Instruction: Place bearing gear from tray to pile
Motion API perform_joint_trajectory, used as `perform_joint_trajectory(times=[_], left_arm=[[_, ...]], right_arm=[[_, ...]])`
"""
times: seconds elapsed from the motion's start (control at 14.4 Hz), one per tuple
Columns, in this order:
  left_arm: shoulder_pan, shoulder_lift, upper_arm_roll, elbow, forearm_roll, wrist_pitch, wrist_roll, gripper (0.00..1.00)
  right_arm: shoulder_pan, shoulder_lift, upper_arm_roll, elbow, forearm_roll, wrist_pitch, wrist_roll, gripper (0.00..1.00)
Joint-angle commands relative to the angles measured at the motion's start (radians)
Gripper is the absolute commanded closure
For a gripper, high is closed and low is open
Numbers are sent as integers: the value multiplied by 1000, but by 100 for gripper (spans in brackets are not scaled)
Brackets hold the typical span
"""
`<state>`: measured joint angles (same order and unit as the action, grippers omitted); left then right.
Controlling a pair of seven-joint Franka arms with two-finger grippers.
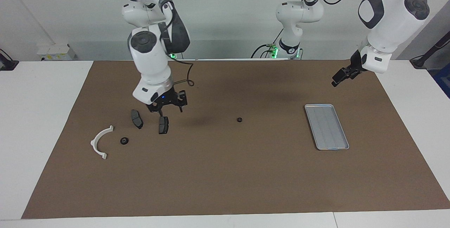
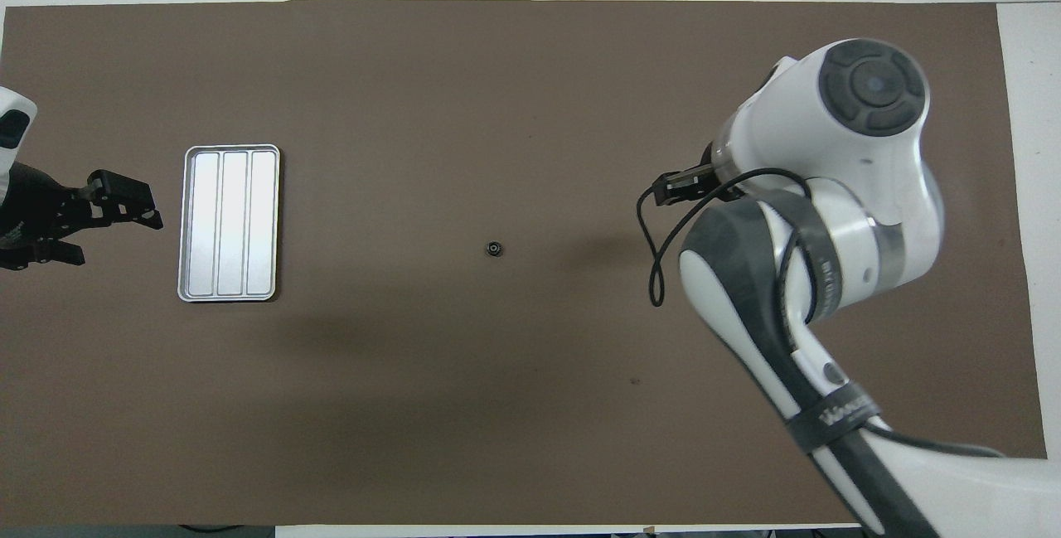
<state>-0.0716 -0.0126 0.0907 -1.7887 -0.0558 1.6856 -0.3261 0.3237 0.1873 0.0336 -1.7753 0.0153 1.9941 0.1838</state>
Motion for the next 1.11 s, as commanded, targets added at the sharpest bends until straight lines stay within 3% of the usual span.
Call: perform_joint_trajectory(times=[0.0, 0.14, 0.35, 0.7, 1.04], left_arm=[[38, 60, -19, 84, 8, -1, 18, 0], [38, 56, -29, 68, 4, -3, 19, 0], [36, 51, -37, 54, 4, 5, 16, 0], [36, 45, -37, 45, 4, 2, 68, 0], [29, 46, -37, 46, 4, -9, 98, 0]], right_arm=[[121, -19, -6, -38, 2, 28, 185, 17], [216, 1, -6, -39, 2, 57, 285, 17], [270, 40, -6, -38, 3, 98, 339, 17], [296, 121, -1, -15, 11, 199, 379, 17], [325, 279, 3, 166, 34, 196, 401, 17]])
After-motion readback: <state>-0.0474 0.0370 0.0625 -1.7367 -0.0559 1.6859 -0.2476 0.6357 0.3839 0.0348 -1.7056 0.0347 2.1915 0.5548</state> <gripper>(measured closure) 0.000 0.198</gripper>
